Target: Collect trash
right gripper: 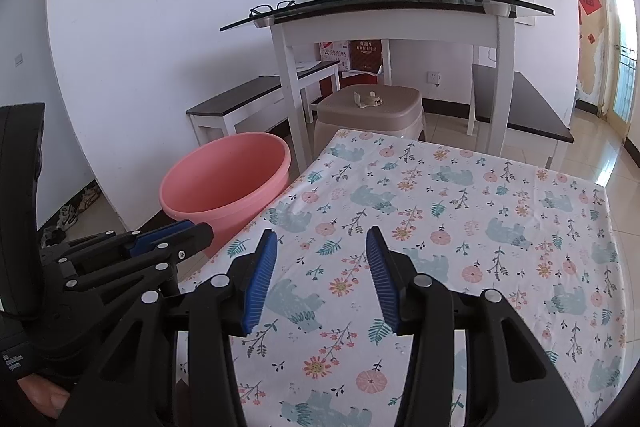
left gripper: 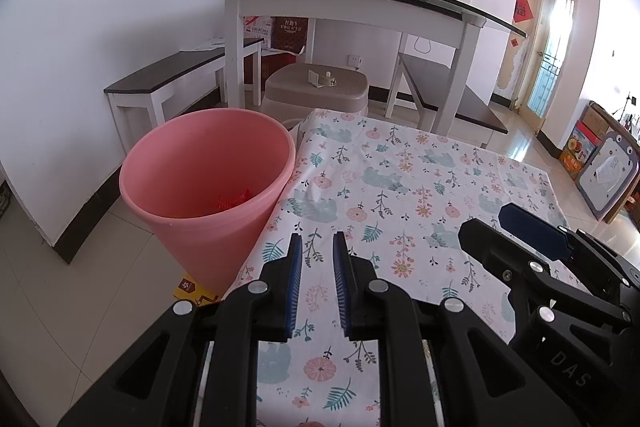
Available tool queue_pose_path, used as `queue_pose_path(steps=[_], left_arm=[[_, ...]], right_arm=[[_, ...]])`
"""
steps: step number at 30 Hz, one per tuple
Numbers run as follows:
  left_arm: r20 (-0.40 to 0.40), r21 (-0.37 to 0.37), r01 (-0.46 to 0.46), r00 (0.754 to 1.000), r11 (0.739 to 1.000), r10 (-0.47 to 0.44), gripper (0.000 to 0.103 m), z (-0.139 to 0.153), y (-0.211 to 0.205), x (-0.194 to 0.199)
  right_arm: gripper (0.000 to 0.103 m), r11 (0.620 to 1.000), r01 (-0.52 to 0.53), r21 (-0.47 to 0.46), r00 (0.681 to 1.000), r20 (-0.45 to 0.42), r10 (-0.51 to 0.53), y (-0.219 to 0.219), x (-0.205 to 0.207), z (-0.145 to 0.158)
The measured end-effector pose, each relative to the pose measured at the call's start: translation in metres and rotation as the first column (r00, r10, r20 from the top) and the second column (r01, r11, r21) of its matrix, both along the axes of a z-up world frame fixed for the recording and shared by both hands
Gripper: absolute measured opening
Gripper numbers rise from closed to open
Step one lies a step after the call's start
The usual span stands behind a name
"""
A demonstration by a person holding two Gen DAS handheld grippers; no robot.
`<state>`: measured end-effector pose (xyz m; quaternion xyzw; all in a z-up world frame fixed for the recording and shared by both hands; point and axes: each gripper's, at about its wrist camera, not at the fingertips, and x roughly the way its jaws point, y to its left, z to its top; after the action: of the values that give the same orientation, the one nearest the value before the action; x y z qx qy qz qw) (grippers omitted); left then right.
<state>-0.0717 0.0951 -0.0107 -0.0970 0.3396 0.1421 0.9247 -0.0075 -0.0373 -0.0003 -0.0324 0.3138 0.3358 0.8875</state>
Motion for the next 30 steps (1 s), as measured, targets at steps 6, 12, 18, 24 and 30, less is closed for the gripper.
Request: queue_pose_path(steps=[6, 12, 18, 24, 30], left_arm=[[0.001, 0.001, -0.002, 1.0, 1.0, 0.002, 0.015, -0.0002, -0.0006, 0.0001], [0.007, 0.005, -0.002, 1.0, 1.0, 0.002, 0.015, 0.0014, -0.0007, -0.0013], [0.009, 0.006, 0.0, 1.0, 1.0, 0.0, 0.015, 0.0016, -0.001, -0.0022], [0.009, 0.004, 0.004, 1.0, 1.0, -0.004, 0.015, 0.0004, -0.0006, -0.0048], [0.01, 0.002, 0.005, 1.0, 1.0, -0.005, 0.015, 0.0004, 0.0003, -0.0054]], right_arm=[[0.047, 1.0, 0.003, 0.0, 1.0, 0.004, -0.003, -0.0016, -0.001, 0.0008], [0.047, 1.0, 0.003, -0.001, 1.0, 0.009, -0.003, -0.0024, -0.0024, 0.0006], [0.047, 1.0, 0.001, -0.008, 1.0, 0.017, -0.001, -0.0016, -0.0044, 0.0009], [0.047, 1.0, 0.008, -0.005, 1.0, 0.013, -0.008, -0.0017, -0.0038, 0.0006], [0.047, 1.0, 0.003, -0.01, 1.0, 0.015, -0.003, -0.0006, -0.0048, 0.0003]])
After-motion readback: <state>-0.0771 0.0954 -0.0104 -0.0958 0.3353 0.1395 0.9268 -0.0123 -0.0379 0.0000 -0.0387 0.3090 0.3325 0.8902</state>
